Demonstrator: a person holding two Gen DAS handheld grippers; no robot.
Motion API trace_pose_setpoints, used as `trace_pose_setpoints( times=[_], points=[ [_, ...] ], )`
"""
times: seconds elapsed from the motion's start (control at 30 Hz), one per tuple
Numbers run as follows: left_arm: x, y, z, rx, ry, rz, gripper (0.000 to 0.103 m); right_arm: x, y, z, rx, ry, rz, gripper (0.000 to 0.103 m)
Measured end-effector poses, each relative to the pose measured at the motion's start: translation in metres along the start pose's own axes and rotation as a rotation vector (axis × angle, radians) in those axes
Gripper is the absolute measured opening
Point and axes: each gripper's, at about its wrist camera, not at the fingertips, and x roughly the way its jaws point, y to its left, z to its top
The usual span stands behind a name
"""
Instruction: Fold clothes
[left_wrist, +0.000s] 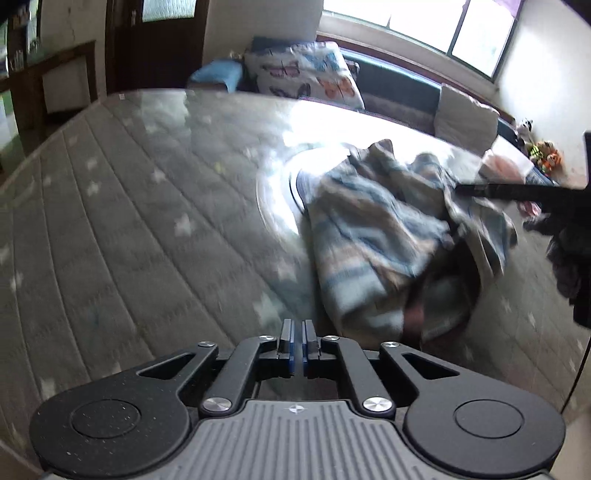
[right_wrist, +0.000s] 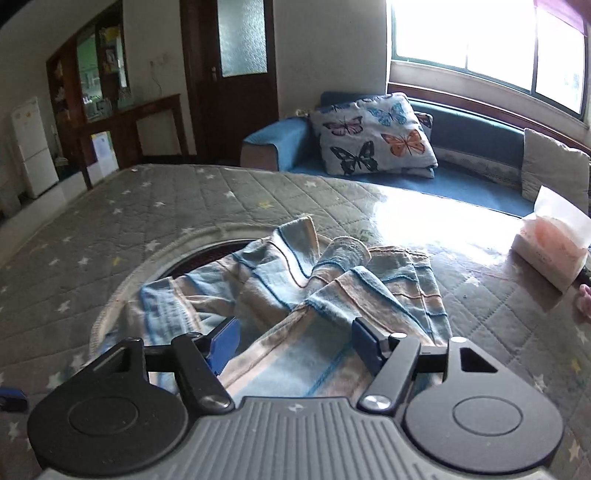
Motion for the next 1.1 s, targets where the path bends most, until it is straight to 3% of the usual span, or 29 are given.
trace_pose_setpoints(
  times=[0.07,0.13,0.23,0.3,0.4,0.73,0.97,1.1],
  points=[
    [0.008,0.000,0.014,-0.002,-0.021,0.011,0.022,0.011,0.001,0.001,-0.007,0.012,-0.018,0.065],
    [0.015,-0.003,0.028,-0.002,-0.044,0.019,0.027,0.026,0.003,0.001,-0.024,0.032,-0.049,0.060],
    [0.026,-0.008,0.049,-0.002,-0.076,0.022,0.027,0.038,0.002,-0.002,-0.035,0.060,-0.076,0.041],
    [0.034,-0.011,0.064,-0.002,-0.094,0.022,0.027,0.037,-0.005,-0.006,-0.002,0.068,-0.062,0.018],
    [0.044,-0.015,0.080,-0.001,-0.110,0.026,0.027,0.020,-0.014,-0.011,0.030,0.052,-0.062,0.004],
    [0.074,-0.027,0.101,0.006,-0.090,0.078,0.027,-0.075,-0.063,-0.050,0.165,-0.034,-0.121,0.002],
    [0.089,-0.032,0.111,0.027,-0.076,0.111,0.029,-0.131,-0.095,-0.111,0.309,0.022,-0.206,0.001],
    [0.100,-0.036,0.121,0.051,-0.071,0.118,0.033,-0.143,-0.105,-0.122,0.278,0.045,-0.244,0.005]
  ],
)
